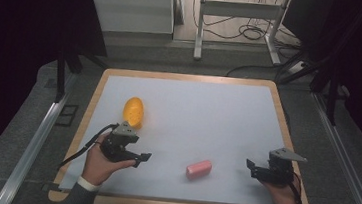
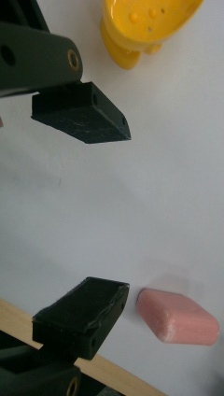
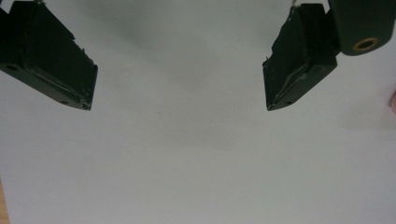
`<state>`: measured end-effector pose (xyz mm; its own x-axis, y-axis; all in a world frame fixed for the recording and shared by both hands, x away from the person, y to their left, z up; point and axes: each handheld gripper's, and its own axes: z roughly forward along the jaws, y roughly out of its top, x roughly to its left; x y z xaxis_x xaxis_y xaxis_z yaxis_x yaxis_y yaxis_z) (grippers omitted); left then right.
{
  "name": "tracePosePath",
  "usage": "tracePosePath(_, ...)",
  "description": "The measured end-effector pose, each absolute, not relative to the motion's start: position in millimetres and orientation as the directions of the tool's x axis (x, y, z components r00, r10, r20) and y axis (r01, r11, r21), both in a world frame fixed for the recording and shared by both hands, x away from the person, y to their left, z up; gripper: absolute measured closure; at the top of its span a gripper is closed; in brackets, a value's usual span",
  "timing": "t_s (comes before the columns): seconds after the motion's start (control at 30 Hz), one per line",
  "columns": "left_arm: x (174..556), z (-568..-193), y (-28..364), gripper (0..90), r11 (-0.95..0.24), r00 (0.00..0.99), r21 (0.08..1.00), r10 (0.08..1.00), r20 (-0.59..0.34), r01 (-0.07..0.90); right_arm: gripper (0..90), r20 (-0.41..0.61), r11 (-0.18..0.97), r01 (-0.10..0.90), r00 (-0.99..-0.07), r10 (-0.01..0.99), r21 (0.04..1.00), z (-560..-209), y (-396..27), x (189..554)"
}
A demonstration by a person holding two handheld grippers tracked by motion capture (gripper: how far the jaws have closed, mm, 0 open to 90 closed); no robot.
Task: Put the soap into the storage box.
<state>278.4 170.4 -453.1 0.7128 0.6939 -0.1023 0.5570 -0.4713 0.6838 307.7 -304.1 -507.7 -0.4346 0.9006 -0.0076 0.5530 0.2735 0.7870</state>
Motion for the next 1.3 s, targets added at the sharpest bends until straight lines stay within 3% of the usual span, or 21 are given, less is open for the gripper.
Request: tracePosePath(1.3, 279.4, -451.4, 110.3, 24.2, -0.554, 0.784, 0.664, 0.616, -0.079, 0.502, 10.4, -0.039, 0.317, 0.548, -0.459, 0.888, 0.774, -511.6, -296.8, 307.9)
